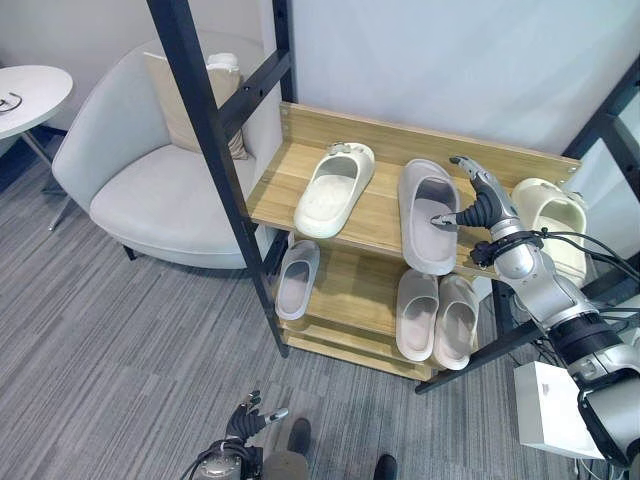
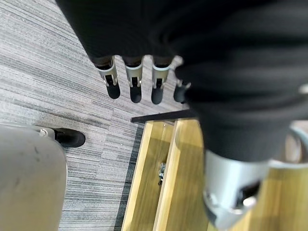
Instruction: Arrange the slippers neatly on the shoe rack.
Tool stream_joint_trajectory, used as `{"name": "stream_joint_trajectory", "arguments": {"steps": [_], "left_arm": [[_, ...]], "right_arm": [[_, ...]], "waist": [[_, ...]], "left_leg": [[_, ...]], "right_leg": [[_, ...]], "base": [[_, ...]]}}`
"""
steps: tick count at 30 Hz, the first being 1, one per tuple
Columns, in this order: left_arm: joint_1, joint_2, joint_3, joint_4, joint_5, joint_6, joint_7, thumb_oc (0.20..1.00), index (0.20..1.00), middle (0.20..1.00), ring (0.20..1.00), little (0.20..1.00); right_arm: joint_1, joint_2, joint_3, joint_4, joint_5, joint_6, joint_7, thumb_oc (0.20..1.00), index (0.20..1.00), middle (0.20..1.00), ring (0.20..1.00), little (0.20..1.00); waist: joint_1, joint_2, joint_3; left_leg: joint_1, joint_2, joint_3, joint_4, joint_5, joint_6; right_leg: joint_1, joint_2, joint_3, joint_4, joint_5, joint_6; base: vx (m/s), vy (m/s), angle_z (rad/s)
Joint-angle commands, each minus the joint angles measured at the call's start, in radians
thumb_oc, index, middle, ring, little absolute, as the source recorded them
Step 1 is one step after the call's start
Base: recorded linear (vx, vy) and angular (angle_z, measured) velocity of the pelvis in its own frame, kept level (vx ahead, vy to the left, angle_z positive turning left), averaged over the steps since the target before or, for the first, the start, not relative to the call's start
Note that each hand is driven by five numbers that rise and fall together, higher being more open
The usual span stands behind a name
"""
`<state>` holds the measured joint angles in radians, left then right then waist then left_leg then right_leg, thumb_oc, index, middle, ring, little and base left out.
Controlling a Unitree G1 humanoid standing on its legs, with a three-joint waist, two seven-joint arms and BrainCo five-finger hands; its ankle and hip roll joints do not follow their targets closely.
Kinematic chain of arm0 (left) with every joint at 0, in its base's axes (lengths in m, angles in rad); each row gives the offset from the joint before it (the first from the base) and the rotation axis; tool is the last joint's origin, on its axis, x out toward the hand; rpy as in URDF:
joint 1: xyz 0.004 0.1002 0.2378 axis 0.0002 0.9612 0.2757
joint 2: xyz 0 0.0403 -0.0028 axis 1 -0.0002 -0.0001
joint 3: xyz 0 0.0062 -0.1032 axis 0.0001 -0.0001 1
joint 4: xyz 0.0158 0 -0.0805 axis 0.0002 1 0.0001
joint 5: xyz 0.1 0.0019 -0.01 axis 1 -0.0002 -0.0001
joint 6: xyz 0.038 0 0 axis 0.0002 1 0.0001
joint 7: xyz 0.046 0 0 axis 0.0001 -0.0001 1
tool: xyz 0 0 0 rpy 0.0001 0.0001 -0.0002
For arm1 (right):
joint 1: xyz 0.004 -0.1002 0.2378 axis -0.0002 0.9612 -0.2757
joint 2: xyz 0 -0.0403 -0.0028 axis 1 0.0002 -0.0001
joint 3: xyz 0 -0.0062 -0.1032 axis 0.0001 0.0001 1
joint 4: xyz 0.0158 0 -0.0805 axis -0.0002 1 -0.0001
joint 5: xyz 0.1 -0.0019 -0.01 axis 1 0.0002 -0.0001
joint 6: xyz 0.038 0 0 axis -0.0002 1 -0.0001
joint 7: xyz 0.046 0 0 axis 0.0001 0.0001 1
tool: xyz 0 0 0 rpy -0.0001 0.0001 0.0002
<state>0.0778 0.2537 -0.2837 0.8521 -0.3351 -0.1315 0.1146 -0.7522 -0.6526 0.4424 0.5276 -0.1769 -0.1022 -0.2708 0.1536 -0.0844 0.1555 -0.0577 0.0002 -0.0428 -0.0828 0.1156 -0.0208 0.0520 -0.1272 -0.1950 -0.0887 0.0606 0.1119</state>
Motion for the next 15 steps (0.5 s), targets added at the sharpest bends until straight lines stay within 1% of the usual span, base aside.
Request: {"name": "stream_joint_trajectory", "arguments": {"steps": [1, 2, 4, 9, 15], "left_arm": [[-0.074, 0.011, -0.063, 0.041, -0.018, -0.048, 0.012, 1.0, 1.0, 1.0, 1.0, 1.0], [-0.076, 0.013, -0.067, 0.035, -0.025, -0.05, 0.014, 1.0, 1.0, 1.0, 1.0, 1.0], [-0.079, 0.016, -0.079, 0.031, -0.029, -0.052, 0.016, 1.0, 1.0, 1.0, 1.0, 1.0], [-0.091, 0.006, -0.089, 0.05, -0.025, -0.052, 0.022, 1.0, 1.0, 1.0, 1.0, 1.0], [-0.082, 0.001, -0.08, 0.046, -0.018, -0.05, 0.026, 1.0, 1.0, 1.0, 1.0, 1.0]], "right_arm": [[-0.179, -0.022, 0.031, 0.104, -0.004, -0.003, -0.067, 0.322, 0.322, 0.322, 0.322, 0.322], [-0.187, -0.014, 0.031, 0.123, 0.004, -0.004, -0.077, 0.2, 0.2, 0.2, 0.2, 0.2], [-0.222, 0.008, 0.032, 0.19, 0.029, -0.005, -0.095, 0.2, 0.2, 0.2, 0.2, 0.2], [-0.235, 0.028, 0.03, 0.226, 0.055, -0.007, -0.1, 0.2, 0.2, 0.2, 0.2, 0.2], [-0.193, 0.004, 0.026, 0.113, 0.033, -0.011, -0.097, 0.2, 0.2, 0.2, 0.2, 0.2]], "waist": [[0.061, -0.021, 0.035], [0.065, -0.021, 0.037], [0.076, -0.018, 0.046], [0.08, -0.012, 0.048], [0.064, -0.007, 0.038]], "left_leg": [[0.031, -0.002, -0.015, -0.004, -0.088, -0.005], [0.028, -0.002, -0.016, -0.004, -0.087, -0.005], [0.017, -0.005, -0.022, -0.004, -0.082, -0.005], [0.015, -0.007, -0.026, -0.004, -0.081, -0.005], [0.03, -0.007, -0.029, -0.004, -0.086, -0.005]], "right_leg": [[0.026, -0.04, -0.011, 0.001, -0.035, 0.05], [0.023, -0.04, -0.012, 0.001, -0.033, 0.05], [0.013, -0.041, -0.017, 0.001, -0.03, 0.051], [0.015, -0.045, -0.023, 0.001, -0.031, 0.051], [0.03, -0.045, -0.029, 0.001, -0.036, 0.052]], "base": [[-0.01, 0.027, 0.04], [-0.01, 0.02, 0.08], [-0.01, 0.012, 0.02], [0.0, 0.011, 0.04], [0.01, 0.003, 0.03]]}}
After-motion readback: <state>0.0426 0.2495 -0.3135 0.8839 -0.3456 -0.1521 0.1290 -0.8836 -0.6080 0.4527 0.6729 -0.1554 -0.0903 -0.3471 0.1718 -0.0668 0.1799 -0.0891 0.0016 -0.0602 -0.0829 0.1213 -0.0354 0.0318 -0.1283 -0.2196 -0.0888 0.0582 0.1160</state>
